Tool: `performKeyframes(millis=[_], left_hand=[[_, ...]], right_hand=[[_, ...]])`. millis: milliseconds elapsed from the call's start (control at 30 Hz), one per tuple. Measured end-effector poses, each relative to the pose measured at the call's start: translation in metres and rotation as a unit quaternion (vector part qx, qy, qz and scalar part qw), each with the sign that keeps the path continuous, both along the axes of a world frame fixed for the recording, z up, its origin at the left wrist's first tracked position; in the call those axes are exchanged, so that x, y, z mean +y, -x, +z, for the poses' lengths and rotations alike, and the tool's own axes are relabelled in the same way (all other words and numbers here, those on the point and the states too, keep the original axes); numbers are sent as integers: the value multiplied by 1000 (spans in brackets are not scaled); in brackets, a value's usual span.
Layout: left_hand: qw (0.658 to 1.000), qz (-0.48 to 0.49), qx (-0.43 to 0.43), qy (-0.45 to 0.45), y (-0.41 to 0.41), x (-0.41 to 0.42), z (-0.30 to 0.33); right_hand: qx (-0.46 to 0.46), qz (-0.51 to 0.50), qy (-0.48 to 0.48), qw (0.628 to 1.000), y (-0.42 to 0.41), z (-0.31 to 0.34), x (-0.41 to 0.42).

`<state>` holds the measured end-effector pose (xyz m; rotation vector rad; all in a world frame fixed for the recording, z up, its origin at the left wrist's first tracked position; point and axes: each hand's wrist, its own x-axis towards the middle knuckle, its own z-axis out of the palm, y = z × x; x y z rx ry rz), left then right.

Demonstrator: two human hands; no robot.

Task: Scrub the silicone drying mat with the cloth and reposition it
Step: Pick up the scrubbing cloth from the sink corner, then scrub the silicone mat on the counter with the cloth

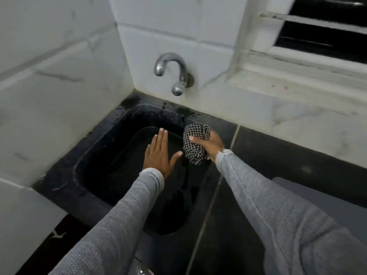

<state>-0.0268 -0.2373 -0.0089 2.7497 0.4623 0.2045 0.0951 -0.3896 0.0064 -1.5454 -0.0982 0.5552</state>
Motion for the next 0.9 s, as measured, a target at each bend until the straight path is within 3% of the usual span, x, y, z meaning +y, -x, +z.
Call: performKeyframes(millis=[200, 367, 500, 700, 900], left_hand=[[997, -78, -13, 12, -13, -111, 4], [987, -158, 11, 25, -21, -222, -2], [971, -228, 68, 7, -11, -322, -13], [925, -322, 200, -28, 21, -446, -30], [873, -384, 287, -88, 48, -500, -45]], right_hand=[[-151, -23, 108, 982, 18, 19, -132], [-242, -35, 264, 933, 29, 20, -253], [-247, -73, 345, 903, 47, 10, -358], [-192, -172, 368, 893, 83, -2, -488], [-149, -266, 382, 873, 123, -16, -571]])
